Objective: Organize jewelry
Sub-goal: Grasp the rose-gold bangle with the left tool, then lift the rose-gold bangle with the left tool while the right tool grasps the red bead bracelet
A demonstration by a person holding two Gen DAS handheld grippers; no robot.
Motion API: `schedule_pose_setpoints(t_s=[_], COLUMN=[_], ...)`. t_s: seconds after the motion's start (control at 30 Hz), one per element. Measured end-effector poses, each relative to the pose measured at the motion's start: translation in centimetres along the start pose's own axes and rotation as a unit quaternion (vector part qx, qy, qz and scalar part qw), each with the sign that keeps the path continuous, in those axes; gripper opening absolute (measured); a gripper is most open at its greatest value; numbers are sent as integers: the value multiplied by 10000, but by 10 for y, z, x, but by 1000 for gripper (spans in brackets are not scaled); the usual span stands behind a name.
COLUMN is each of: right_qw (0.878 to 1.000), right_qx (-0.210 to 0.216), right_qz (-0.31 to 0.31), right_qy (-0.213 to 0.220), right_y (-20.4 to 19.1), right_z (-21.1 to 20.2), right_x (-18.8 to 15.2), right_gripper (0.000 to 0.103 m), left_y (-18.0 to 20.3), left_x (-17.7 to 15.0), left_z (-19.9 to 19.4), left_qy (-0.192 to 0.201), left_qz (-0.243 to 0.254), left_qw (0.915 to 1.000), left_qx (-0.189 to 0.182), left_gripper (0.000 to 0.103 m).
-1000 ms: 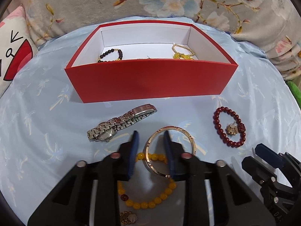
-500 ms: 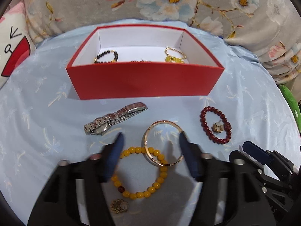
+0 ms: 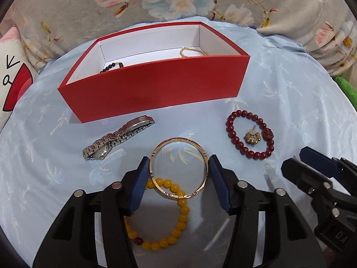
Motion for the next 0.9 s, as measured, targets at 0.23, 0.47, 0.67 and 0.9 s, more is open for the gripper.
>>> schedule_pose_setpoints(t_s=[0.23,0.47,0.67,0.9], right_qw=[9999,9991,9994,9977], right_qx=[-17,-228,-299,-587], right_qz=[-149,-365,-147,-332], right_qy=[-26,31,86,-86], right_y=[-7,-13,-6,-5], right_z=[4,15,24,44], right_x=[2,14,34,30], right_gripper=[46,46,37,17], left_y=[-9,-39,-66,-72], left_x=[7,10,-5,-13], left_z=[-17,-45,-51,-49], left_qy=[207,454,423,365], left_qz=[-290,-571,-864,-938], left_qw=[9991,9973,9953,9949], left_qx=[-208,-54,69,82], left_gripper=[52,52,52,52])
Point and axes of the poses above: each gripper's, at about its wrist camera, not at the fingertips, and z roughly the way its jaws point, y to its right, x to its top, the point moved 10 cm from there along z, roughly the way its jaws point, and after that the axes turned 12 degrees about z, right-handed, at the moved point
